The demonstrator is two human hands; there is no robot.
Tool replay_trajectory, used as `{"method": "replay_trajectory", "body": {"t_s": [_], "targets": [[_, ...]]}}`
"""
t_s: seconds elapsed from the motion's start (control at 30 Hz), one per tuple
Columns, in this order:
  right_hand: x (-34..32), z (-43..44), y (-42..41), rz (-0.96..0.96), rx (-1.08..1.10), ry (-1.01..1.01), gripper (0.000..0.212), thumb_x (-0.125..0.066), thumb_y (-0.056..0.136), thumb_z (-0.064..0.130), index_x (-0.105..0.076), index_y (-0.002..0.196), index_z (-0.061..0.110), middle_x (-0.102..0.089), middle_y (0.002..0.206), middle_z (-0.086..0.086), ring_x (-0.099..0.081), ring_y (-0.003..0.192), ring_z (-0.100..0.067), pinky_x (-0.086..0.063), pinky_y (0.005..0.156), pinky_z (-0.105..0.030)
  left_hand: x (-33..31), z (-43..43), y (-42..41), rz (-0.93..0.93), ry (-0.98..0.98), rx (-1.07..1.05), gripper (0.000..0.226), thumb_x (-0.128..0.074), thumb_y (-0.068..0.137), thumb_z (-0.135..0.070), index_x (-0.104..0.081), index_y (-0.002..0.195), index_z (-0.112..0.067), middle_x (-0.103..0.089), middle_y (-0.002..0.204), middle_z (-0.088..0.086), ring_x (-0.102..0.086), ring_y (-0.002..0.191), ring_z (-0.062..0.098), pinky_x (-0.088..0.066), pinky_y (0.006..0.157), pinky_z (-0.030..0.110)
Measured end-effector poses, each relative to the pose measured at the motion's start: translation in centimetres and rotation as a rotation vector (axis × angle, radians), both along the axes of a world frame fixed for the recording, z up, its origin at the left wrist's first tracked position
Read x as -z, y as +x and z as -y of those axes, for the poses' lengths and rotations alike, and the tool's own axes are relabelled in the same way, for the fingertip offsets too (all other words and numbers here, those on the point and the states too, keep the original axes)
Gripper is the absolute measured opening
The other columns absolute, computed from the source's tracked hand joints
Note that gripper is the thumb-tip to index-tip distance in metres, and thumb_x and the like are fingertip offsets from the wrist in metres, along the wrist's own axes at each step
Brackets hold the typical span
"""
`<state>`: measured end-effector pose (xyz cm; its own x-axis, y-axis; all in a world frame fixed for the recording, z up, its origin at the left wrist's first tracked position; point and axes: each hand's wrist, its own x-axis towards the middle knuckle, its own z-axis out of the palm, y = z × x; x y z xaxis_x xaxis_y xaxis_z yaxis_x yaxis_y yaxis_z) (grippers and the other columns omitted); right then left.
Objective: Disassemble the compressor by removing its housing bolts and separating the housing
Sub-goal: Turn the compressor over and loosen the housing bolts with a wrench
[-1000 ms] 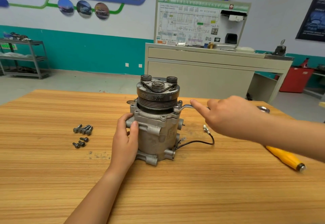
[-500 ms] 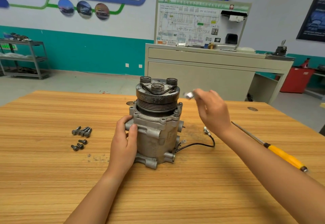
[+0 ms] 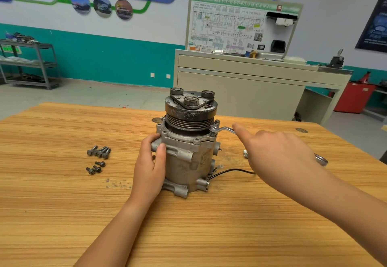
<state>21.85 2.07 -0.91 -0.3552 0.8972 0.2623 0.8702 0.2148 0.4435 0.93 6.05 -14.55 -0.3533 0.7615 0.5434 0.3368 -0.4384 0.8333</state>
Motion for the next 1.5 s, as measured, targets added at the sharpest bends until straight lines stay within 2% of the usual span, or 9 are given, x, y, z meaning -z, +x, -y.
{"method": "replay_trajectory", "body": {"t_s": [0.13,0.27,0.4,0.5,0.67,0.93,1.17,1.33,1.5], "targets": [[-0.7,1.3,-2.0,0.120,0.029,-0.065,0.070,-0.039,0.088,-0.004,0.001,0.145,0.005,-0.035,0.067,-0.006,-0.027,0.047,-0.017,-0.023,0.037,-0.028,0.0,0.1,0.0,0.006,0.003,-0.006,0.030,-0.038,0.090,-0.045,-0.040,0.119,-0.038,-0.050,0.110,-0.026,-0.047,0.101,-0.017,-0.037,0.072,0.000],[0.1,1.7,-4.4,0.205,-0.049,-0.066,0.058,-0.031,0.087,-0.012,-0.002,0.136,-0.017,-0.048,0.111,-0.022,-0.030,0.054,-0.013,-0.028,0.039,-0.027,0.0,0.1,0.2,0.009,0.011,-0.017,0.026,-0.040,0.092,-0.041,-0.041,0.118,-0.038,-0.052,0.107,-0.023,-0.049,0.097,-0.017,-0.037,0.069,0.000],[1.2,0.7,-2.0,0.249,-0.143,0.016,0.058,-0.029,0.091,-0.008,0.004,0.139,-0.012,-0.040,0.075,-0.010,-0.030,0.045,-0.014,-0.024,0.034,-0.026,-0.2,0.2,0.3,0.022,0.024,-0.015,0.031,-0.038,0.088,-0.045,-0.039,0.118,-0.039,-0.053,0.103,-0.029,-0.048,0.095,-0.021,-0.037,0.068,-0.001],[1.9,-1.2,1.7,0.136,-0.208,0.059,0.073,-0.043,0.092,0.002,0.007,0.145,0.002,-0.048,0.085,-0.010,-0.039,0.050,-0.019,-0.034,0.040,-0.026,-0.1,0.2,0.3,0.002,0.049,-0.018,0.033,-0.038,0.089,-0.042,-0.037,0.121,-0.036,-0.053,0.096,-0.043,-0.048,0.091,-0.026,-0.037,0.066,-0.002],[3.1,-6.2,4.7,-0.029,-0.514,0.301,0.071,-0.079,0.047,-0.013,-0.062,0.115,-0.001,-0.057,0.055,-0.011,-0.049,0.038,-0.021,-0.037,0.037,-0.022,0.1,0.1,0.2,-0.014,0.043,-0.031,0.035,-0.037,0.088,-0.044,-0.036,0.123,-0.038,-0.051,0.093,-0.043,-0.048,0.090,-0.026,-0.037,0.067,0.007],[3.9,-11.6,1.7,-0.431,-0.724,0.416,0.016,-0.063,0.075,-0.012,-0.070,0.084,-0.001,-0.071,0.081,-0.013,-0.069,0.070,-0.026,-0.057,0.055,-0.040,0.1,-0.1,-0.1,-0.016,0.019,-0.042,0.028,-0.037,0.087,-0.047,-0.037,0.115,-0.047,-0.052,0.104,-0.031,-0.048,0.095,-0.025,-0.038,0.067,0.001],[4.2,-6.4,1.0,-1.111,-0.511,0.093,0.023,-0.044,0.095,0.010,-0.053,0.114,0.018,-0.047,0.053,0.012,-0.041,0.045,-0.004,-0.028,0.043,-0.015,-0.1,0.0,0.0,-0.033,0.025,-0.045,0.032,-0.038,0.087,-0.045,-0.036,0.118,-0.042,-0.050,0.104,-0.031,-0.047,0.094,-0.025,-0.037,0.068,0.000],[2.4,-2.5,2.9,-0.405,-0.177,-0.009,0.033,-0.035,0.096,0.021,-0.031,0.126,0.033,-0.053,0.071,0.005,-0.054,0.067,-0.021,-0.043,0.055,-0.033,-0.2,0.1,0.1,-0.044,0.019,-0.056,0.035,-0.037,0.087,-0.044,-0.036,0.122,-0.037,-0.050,0.099,-0.031,-0.047,0.092,-0.025,-0.038,0.067,0.001],[1.1,-1.2,1.5,-0.210,-0.078,-0.037,0.051,-0.038,0.091,0.009,-0.022,0.136,0.029,-0.040,0.064,0.005,-0.039,0.058,-0.019,-0.026,0.043,-0.028,-0.3,0.2,0.2,-0.019,0.028,-0.040,0.035,-0.038,0.088,-0.043,-0.038,0.122,-0.035,-0.049,0.102,-0.031,-0.046,0.092,-0.027,-0.035,0.067,-0.003]]}}
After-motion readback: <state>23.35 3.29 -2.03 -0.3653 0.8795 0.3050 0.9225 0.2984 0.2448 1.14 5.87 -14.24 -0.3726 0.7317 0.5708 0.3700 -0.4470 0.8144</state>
